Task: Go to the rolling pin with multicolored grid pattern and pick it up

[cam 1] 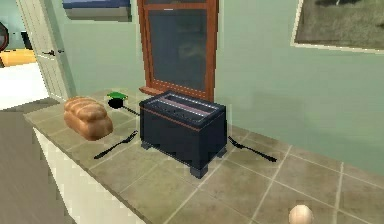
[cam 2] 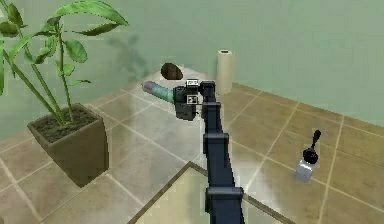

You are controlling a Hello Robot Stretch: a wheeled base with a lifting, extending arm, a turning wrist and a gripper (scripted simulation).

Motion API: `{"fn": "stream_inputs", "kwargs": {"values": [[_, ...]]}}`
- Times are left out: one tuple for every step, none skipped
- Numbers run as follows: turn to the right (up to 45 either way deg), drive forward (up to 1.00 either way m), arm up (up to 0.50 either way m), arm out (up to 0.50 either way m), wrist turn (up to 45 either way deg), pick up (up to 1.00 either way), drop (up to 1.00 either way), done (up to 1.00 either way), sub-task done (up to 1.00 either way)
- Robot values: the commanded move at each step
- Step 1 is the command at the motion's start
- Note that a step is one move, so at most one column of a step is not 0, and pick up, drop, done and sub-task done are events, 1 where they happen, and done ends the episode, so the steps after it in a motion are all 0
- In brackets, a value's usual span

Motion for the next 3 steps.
{"fn": "stream_inputs", "kwargs": {"values": [[0.0,0.00,0.00,0.00,0.0,1.00,0.00,0.00,0.00],[0.0,0.00,0.10,0.00,0.0,0.00,0.00,0.00,0.00],[0.0,0.00,0.00,0.00,0.0,0.00,0.00,1.00,0.00]]}}
